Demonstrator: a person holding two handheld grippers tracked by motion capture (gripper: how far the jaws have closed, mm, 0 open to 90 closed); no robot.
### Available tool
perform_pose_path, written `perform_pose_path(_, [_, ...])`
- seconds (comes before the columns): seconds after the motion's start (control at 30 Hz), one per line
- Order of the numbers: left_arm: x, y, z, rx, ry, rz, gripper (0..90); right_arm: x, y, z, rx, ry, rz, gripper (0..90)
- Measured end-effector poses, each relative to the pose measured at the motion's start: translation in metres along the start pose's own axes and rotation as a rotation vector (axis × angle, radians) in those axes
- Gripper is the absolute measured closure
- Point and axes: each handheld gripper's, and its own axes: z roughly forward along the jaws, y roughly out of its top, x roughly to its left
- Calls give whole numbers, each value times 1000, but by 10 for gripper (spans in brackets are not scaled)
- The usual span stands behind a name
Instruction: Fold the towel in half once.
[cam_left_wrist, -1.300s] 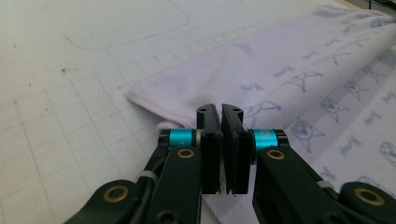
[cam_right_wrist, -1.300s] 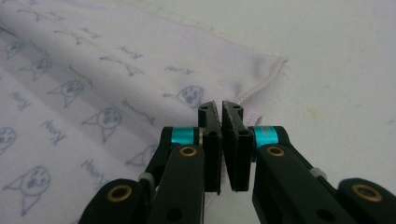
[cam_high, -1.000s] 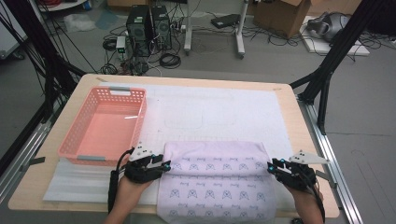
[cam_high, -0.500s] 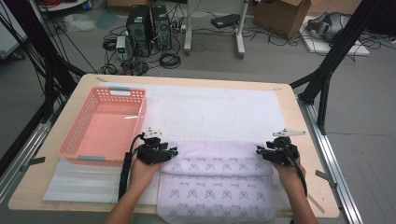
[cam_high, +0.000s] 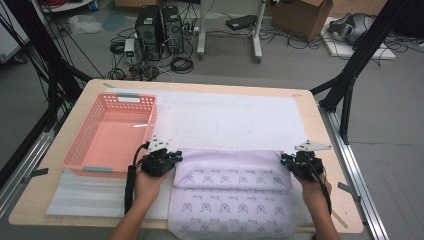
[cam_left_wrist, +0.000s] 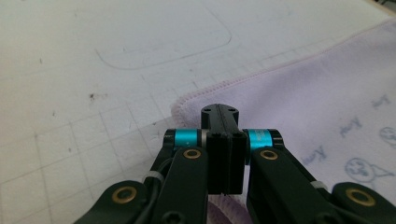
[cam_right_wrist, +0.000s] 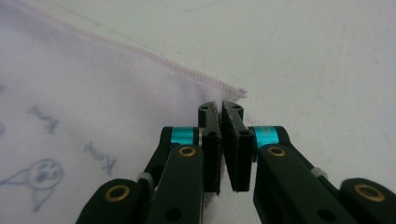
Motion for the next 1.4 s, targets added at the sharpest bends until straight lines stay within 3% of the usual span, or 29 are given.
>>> perform_pose_path(0.17, [-5, -2, -17, -28, -36, 10, 898, 4, -8, -24, -44, 25, -4, 858])
perform_pose_path(0.4, [-10, -16, -44, -63, -99, -7, 898, 13, -24, -53, -90, 79, -18, 857])
perform_pose_path(0.63, [-21, -32, -56, -37, -136, 12, 897, 27, -45, -65, -67, 120, -34, 858])
perform_pose_path(0.8, [-25, -46, -61, -6, -132, 35, 897, 34, -57, -71, -32, 140, -61, 858])
perform_pose_path(1.0, [-21, -60, -68, 36, -150, 8, 896, 33, -67, -76, 1, 156, -67, 850])
perform_pose_path(1.03, [-21, -59, -70, 27, -141, 5, 879, 33, -69, -77, 9, 167, -63, 822])
perform_pose_path(1.07, [-21, -57, -71, 18, -123, 15, 793, 33, -69, -78, 8, 169, -62, 747])
perform_pose_path(1.13, [-22, -51, -72, -16, -111, 27, 670, 30, -67, -84, -43, 167, -49, 630])
perform_pose_path(1.27, [-21, -38, -63, -49, -94, 35, 573, 20, -52, -96, -166, 140, -5, 641])
perform_pose_path(1.33, [-21, -33, -55, -43, -67, 59, 546, 19, -45, -89, -156, 125, -10, 653])
perform_pose_path(1.4, [-19, -30, -46, -30, -67, 42, 547, 20, -41, -75, -118, 127, -24, 667])
